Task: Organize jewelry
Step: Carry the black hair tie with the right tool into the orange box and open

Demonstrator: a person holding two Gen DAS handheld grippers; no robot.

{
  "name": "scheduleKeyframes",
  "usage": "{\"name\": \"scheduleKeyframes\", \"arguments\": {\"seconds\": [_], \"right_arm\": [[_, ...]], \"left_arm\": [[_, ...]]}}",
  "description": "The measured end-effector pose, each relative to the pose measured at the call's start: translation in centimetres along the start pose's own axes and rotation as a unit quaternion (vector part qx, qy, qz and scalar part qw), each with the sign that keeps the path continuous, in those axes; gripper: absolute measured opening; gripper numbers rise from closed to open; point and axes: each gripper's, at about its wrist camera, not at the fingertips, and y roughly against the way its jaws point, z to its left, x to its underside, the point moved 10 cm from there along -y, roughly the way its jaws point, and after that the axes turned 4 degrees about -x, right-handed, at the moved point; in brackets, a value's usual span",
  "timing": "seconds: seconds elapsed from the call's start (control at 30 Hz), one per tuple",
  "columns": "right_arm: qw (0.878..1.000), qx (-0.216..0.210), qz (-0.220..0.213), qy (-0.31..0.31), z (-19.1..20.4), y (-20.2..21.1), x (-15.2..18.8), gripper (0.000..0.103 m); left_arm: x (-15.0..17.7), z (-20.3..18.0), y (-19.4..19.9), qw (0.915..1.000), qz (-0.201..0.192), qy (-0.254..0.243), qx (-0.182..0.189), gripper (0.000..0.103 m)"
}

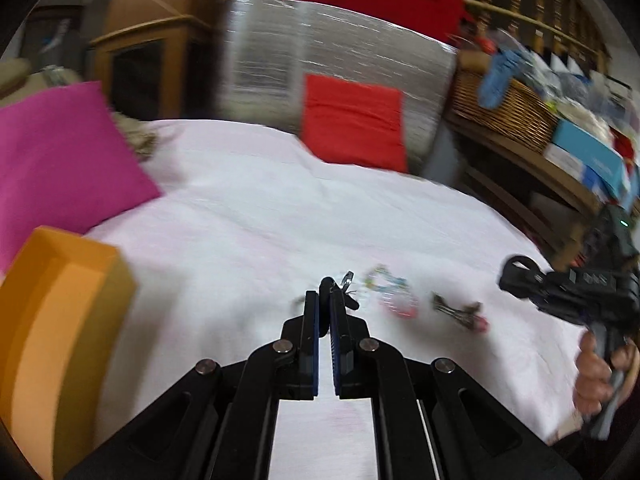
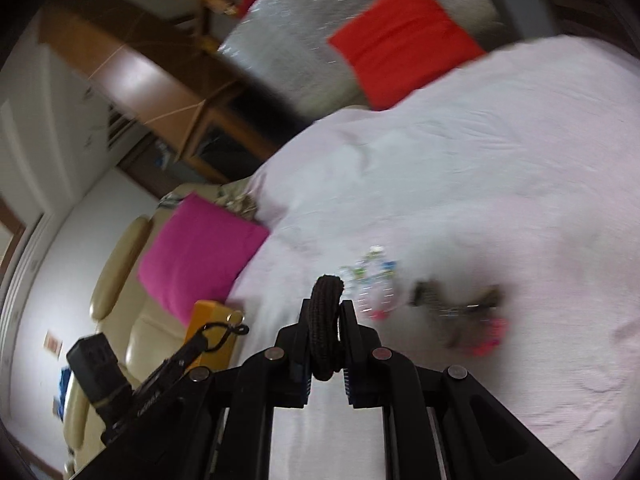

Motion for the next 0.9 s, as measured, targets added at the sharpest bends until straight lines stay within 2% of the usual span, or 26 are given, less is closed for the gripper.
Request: {"name": "scheduleKeyframes", "arguments": {"seconds": [0.17, 0.3, 0.47, 0.67, 0.83, 0.9], "right_arm": [[0.998, -0.003, 0.026, 0.05, 3.4, -2.6, 2.2, 0.013], [0.995, -0.016, 0.058, 0.078, 6.8, -5.6, 4.5, 0.013], [0.989, -0.047, 0.103, 0.1, 12.5, -10.8, 7.4, 0.013], [0.972, -0.063, 0.167, 0.152, 20.7, -18.1, 11.0, 0.013], [0.954, -0.052, 0.225, 0.192, 25.5, -23.6, 15.3, 0.013], [0.947, -0.034, 0.242, 0.209, 26.4, -25.9, 16.6, 0.013]], "left_arm": [[-0.1, 4.0, 2.7, 0.9978, -0.033, 0.047, -0.034, 0.005], [-0.6, 7.6, 6.1, 0.9926, -0.061, 0.089, -0.057, 0.005], [-0.9, 12.7, 10.6, 0.9857, -0.082, 0.085, -0.12, 0.005], [2.0, 21.7, 15.1, 0.9702, -0.061, 0.128, -0.197, 0.005], [7.1, 28.8, 14.6, 0.9505, 0.004, 0.196, -0.241, 0.005], [8.6, 30.5, 14.1, 0.9442, 0.02, 0.205, -0.257, 0.005]]}}
